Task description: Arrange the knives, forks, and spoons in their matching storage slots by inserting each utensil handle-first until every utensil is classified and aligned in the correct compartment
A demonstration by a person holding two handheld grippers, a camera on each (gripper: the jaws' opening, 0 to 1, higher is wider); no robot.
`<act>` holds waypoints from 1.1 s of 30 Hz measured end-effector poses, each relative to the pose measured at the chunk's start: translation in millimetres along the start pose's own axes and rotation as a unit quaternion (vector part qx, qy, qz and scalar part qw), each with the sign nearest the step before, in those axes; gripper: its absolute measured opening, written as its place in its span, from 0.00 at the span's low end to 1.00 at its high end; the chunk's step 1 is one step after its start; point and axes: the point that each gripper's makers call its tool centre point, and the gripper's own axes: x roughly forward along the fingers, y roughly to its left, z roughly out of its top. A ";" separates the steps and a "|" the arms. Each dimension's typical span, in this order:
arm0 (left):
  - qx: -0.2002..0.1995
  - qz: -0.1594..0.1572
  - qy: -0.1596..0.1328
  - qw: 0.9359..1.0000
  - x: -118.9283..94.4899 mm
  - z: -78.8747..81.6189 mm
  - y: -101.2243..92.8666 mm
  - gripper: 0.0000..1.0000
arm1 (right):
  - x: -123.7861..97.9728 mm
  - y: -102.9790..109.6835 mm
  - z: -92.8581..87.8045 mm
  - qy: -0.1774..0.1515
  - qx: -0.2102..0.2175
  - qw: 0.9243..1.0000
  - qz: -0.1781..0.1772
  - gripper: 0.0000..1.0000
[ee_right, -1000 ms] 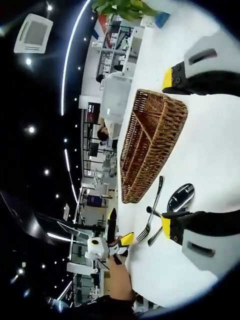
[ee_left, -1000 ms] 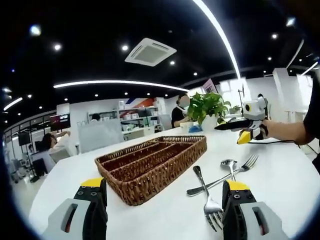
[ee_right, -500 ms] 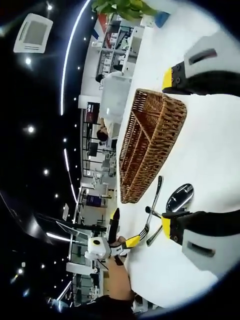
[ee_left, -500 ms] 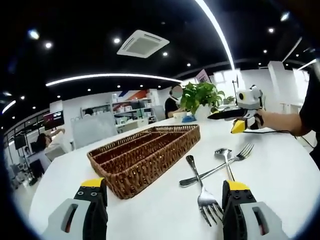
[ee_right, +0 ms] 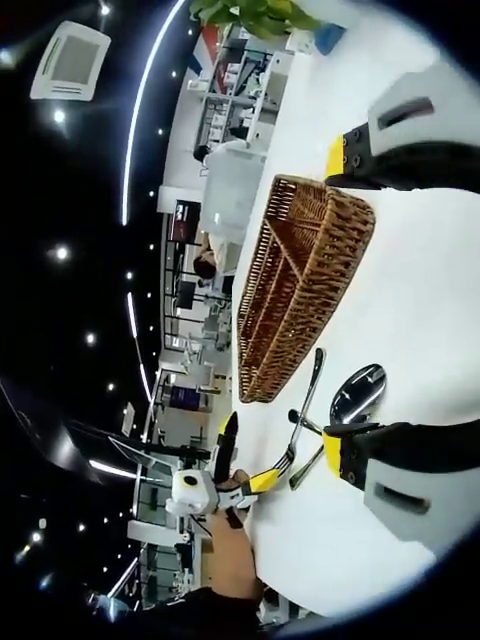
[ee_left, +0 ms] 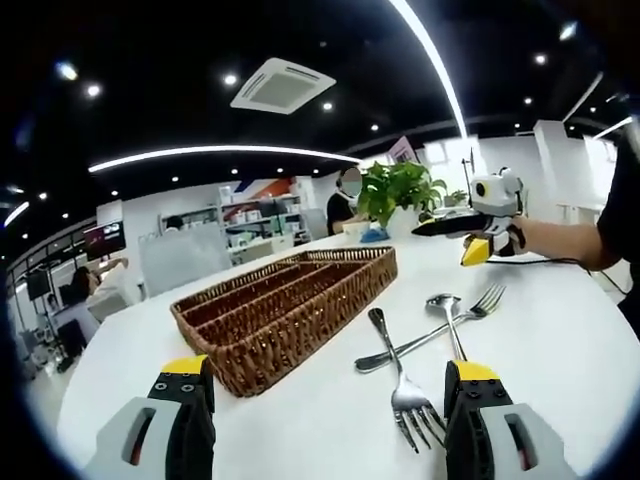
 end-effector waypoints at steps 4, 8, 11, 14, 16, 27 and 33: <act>0.006 -0.011 0.001 1.000 1.9 1.0 -6.8 1.00 | 0.1 -0.5 -0.5 0.001 -0.001 1.000 0.000 1.00; -0.008 -0.033 -0.009 0.999 3.1 11.2 -19.0 0.90 | 0.0 -0.6 0.2 0.000 -0.002 1.000 0.000 1.00; 0.009 -0.056 -0.006 0.998 9.1 17.9 -35.7 0.90 | 0.2 -0.7 0.0 0.000 -0.003 1.000 0.000 1.00; 0.012 -0.075 -0.006 0.997 13.5 24.4 -48.7 0.90 | -0.1 -0.7 0.1 0.001 -0.004 1.000 0.000 1.00; 0.015 -0.090 -0.007 0.996 17.4 31.0 -58.7 0.89 | -0.8 -0.9 0.6 0.000 -0.005 1.000 0.000 1.00; 0.026 -0.158 0.030 0.987 45.3 40.8 -94.7 0.86 | -5.9 -5.2 3.7 -0.005 0.014 1.000 0.008 1.00; 0.007 -0.182 0.052 0.982 57.2 46.7 -98.8 0.81 | -8.7 -2.2 6.6 -0.011 0.020 0.999 0.023 1.00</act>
